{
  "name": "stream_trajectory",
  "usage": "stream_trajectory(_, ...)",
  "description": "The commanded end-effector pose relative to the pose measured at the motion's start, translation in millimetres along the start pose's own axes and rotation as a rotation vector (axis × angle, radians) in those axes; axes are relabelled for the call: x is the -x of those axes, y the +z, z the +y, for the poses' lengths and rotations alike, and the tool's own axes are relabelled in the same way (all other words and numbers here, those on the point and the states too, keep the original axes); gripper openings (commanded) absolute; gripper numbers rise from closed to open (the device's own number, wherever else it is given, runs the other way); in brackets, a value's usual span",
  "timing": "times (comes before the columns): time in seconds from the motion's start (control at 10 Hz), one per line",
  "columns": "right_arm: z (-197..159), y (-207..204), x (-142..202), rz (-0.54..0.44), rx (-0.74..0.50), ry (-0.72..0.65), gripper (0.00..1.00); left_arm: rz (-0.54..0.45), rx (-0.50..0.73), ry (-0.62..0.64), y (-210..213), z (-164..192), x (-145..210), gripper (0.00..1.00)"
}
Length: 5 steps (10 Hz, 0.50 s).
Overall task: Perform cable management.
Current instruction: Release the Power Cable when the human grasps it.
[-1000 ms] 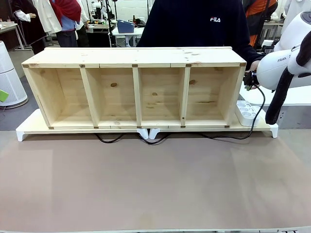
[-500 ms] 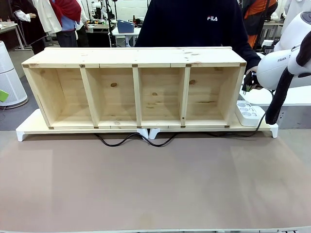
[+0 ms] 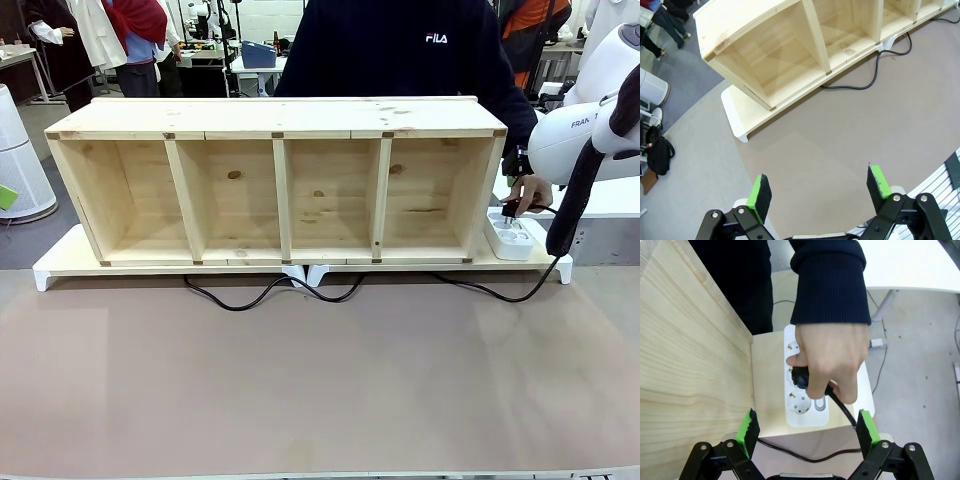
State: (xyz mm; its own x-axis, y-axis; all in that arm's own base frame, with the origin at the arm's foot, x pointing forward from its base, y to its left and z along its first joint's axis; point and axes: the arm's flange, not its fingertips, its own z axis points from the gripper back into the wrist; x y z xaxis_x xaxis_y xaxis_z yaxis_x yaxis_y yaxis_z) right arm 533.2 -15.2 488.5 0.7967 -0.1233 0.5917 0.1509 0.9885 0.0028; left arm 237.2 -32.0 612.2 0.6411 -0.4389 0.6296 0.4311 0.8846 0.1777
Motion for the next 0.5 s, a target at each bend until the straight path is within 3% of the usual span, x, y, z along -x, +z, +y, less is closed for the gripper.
stream_trajectory(0.0, -0.1, -0.7, 0.4, 0.005, 0.001, 0.000, 1.00, -0.001, 0.000, 0.002, 0.5, 0.6, 0.4, 1.00)
stream_trajectory(0.4, -0.1, -0.7, 0.4, 0.005, 0.001, 0.000, 1.00, -0.001, 0.000, 0.002, 0.5, 0.6, 0.4, 1.00)
